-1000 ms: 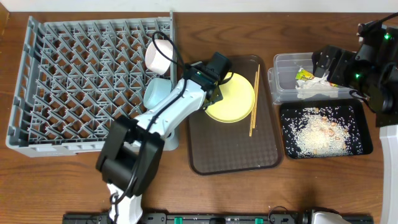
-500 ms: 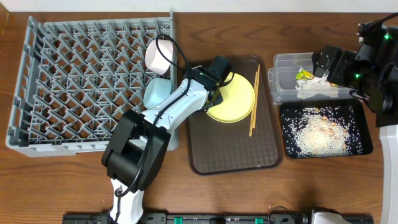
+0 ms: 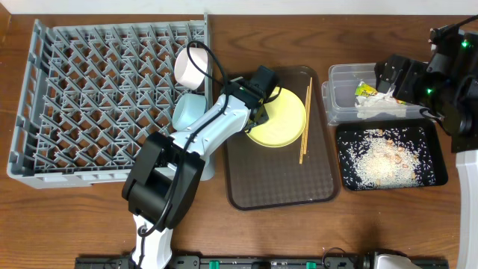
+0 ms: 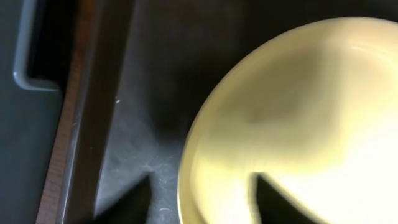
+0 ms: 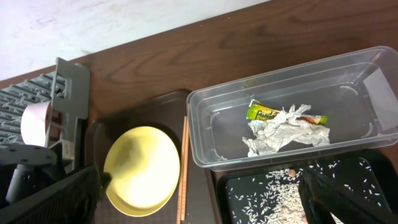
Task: Sort waste into correct bins and load items into the dishwasher
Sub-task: 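Pinch the yellow plate rim with left gripper and tilt it up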
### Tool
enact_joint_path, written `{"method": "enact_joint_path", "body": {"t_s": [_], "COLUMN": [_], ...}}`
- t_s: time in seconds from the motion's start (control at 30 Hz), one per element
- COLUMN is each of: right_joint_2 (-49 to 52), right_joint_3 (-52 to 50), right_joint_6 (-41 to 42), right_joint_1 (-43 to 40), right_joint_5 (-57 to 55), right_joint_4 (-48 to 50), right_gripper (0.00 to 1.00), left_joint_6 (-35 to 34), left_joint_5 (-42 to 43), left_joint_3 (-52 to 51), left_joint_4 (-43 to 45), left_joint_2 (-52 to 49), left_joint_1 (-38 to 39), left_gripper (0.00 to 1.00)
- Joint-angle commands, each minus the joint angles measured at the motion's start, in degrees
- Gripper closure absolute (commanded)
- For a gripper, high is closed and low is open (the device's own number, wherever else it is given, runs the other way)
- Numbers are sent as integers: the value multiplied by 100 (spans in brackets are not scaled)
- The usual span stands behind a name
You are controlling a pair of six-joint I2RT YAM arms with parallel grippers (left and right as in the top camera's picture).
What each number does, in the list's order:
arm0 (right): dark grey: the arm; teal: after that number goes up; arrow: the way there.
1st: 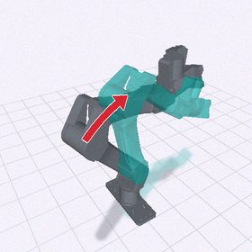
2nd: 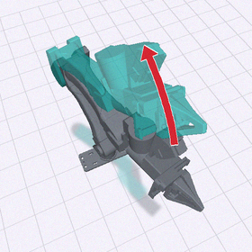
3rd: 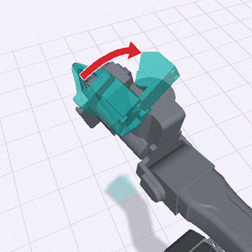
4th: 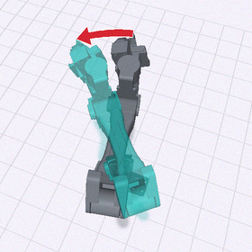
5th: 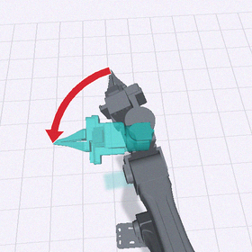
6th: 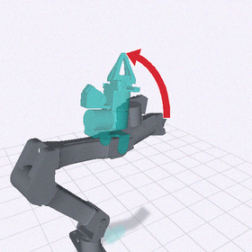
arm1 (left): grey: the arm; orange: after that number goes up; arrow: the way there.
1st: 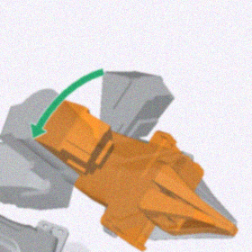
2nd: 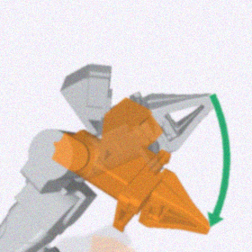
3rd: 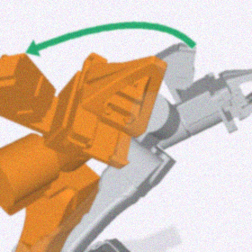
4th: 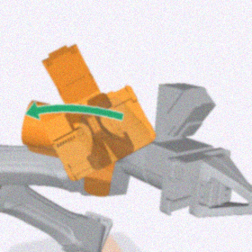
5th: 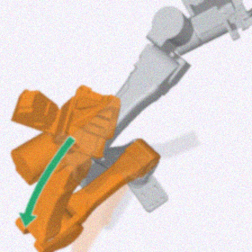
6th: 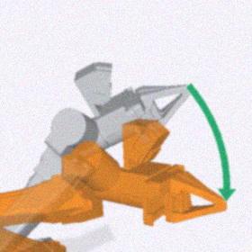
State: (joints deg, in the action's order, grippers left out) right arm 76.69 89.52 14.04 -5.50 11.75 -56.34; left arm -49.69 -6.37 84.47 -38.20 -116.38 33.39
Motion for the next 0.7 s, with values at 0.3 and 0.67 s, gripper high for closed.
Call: {"method": "enact_joint_path", "body": {"t_s": [0.3,0.67], "right_joint_2": [26,26], "right_joint_3": [35,35], "right_joint_6": [52,50], "right_joint_1": [-44,-44], "right_joint_5": [-37,-37], "right_joint_4": [-11,-11], "right_gripper": [1,1], "left_joint_6": [111,72], "left_joint_5": [-7,-11], "left_joint_3": [-13,-13], "left_joint_4": [-33,142], "left_joint_2": [-11,-11], "left_joint_1": [-13,-24], "left_gripper": [93,10]}}
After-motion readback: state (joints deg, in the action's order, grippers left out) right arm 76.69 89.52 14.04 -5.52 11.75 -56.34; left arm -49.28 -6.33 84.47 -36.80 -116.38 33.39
